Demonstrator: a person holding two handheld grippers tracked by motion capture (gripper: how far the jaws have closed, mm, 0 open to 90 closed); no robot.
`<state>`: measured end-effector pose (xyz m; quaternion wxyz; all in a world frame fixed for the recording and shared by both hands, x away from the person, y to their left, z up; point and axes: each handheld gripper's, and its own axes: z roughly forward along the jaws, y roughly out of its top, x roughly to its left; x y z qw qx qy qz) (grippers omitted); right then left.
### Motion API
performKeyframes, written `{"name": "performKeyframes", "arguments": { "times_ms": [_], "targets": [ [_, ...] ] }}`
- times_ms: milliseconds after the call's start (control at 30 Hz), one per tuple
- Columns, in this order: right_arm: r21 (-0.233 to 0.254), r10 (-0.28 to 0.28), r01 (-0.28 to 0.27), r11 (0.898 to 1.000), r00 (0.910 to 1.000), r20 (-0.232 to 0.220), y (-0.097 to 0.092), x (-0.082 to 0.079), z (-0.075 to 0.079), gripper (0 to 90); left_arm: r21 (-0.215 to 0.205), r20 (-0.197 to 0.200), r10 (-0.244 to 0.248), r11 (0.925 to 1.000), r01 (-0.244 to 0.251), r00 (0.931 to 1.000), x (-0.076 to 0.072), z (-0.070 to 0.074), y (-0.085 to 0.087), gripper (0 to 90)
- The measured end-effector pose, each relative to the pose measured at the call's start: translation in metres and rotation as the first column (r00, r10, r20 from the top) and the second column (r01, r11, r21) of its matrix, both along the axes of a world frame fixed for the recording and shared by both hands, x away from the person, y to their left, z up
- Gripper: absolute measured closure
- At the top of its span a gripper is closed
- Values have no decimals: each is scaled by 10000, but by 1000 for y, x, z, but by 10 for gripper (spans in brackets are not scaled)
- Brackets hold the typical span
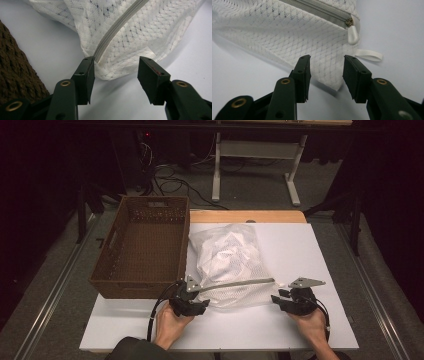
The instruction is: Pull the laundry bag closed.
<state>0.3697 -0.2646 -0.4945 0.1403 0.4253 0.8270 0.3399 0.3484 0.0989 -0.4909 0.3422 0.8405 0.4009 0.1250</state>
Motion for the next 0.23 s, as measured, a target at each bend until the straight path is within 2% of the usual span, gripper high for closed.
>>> {"name": "performKeyframes", "arguments": {
  "times_ms": [233],
  "targets": [
    [65,-54,55,10000,10000,-38,-3,2,-1,575,-50,-48,69,10000,-70,10000,2,-1,1,476]
  ]
}}
